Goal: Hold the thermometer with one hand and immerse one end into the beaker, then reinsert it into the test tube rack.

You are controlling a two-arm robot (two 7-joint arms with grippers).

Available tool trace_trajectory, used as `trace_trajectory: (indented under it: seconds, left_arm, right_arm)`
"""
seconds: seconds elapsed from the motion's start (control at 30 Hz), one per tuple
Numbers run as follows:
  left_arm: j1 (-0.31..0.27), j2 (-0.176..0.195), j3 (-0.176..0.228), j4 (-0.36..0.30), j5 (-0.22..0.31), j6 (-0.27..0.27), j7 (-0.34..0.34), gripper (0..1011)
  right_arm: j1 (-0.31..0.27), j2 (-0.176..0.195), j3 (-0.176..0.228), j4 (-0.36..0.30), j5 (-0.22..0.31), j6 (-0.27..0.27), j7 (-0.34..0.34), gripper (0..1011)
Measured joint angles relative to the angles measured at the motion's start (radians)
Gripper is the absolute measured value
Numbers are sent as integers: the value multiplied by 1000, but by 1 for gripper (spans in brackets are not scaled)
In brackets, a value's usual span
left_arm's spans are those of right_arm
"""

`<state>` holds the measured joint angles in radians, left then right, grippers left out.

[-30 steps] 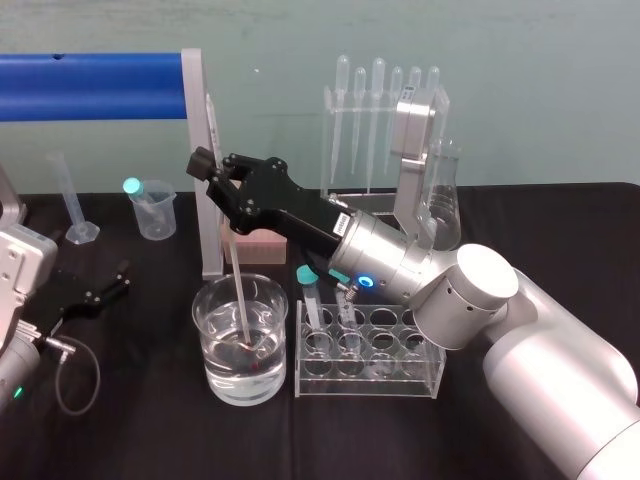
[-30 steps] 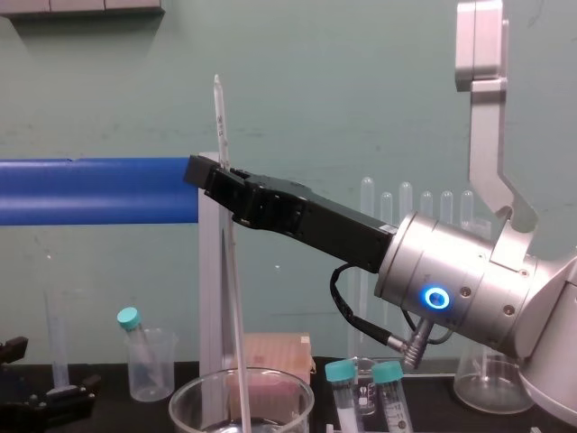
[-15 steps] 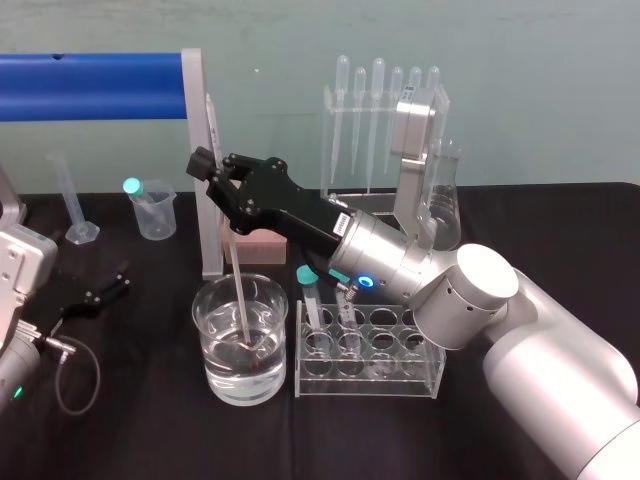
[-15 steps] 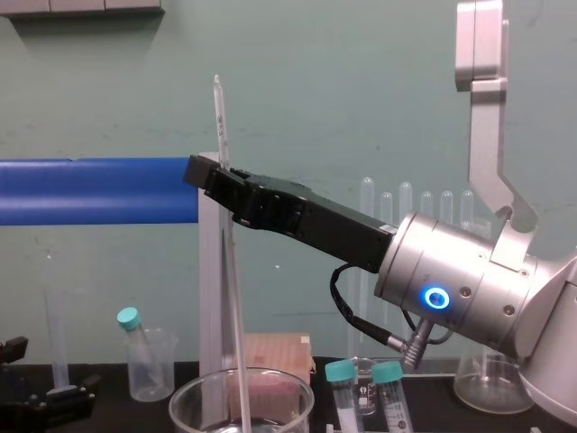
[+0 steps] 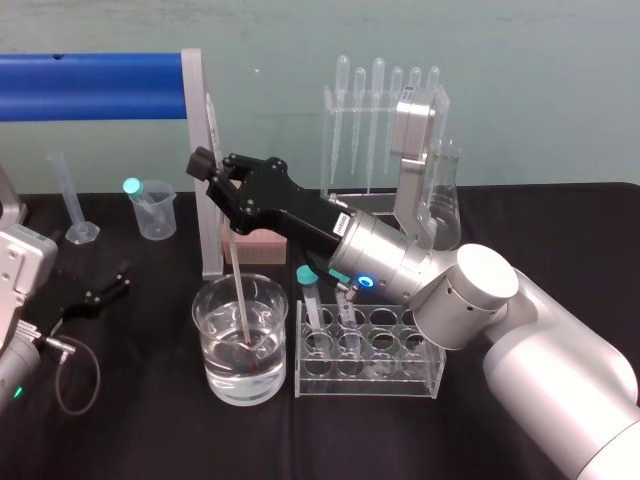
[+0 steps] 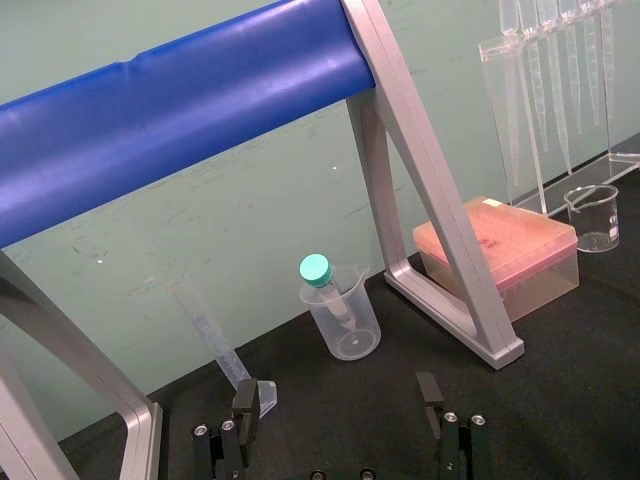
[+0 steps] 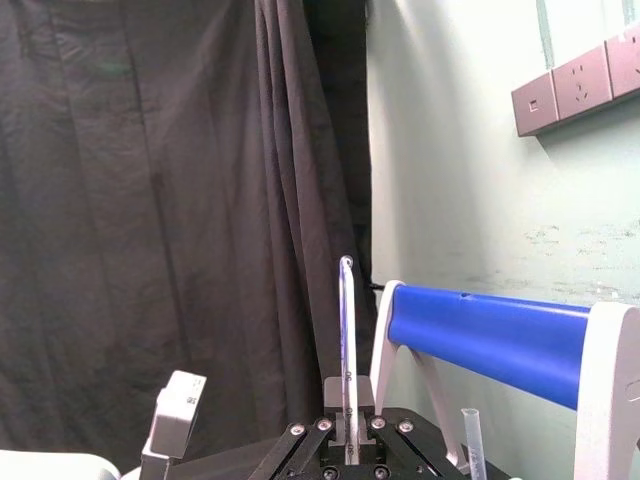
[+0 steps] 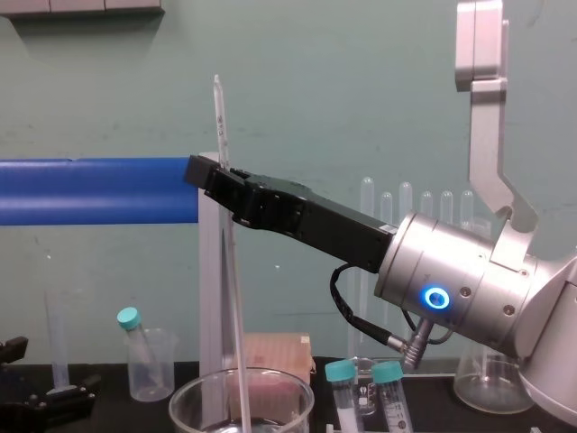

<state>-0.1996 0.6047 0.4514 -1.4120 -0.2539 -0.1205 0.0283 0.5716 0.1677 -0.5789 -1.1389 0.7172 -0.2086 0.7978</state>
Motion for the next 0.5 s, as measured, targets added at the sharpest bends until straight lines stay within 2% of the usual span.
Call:
trace_trajectory:
  seconds: [0.5]
  left_arm:
    - [0,0,0,0,0,0,0,1008]
  right_arm:
    - [0,0,0,0,0,0,0,55]
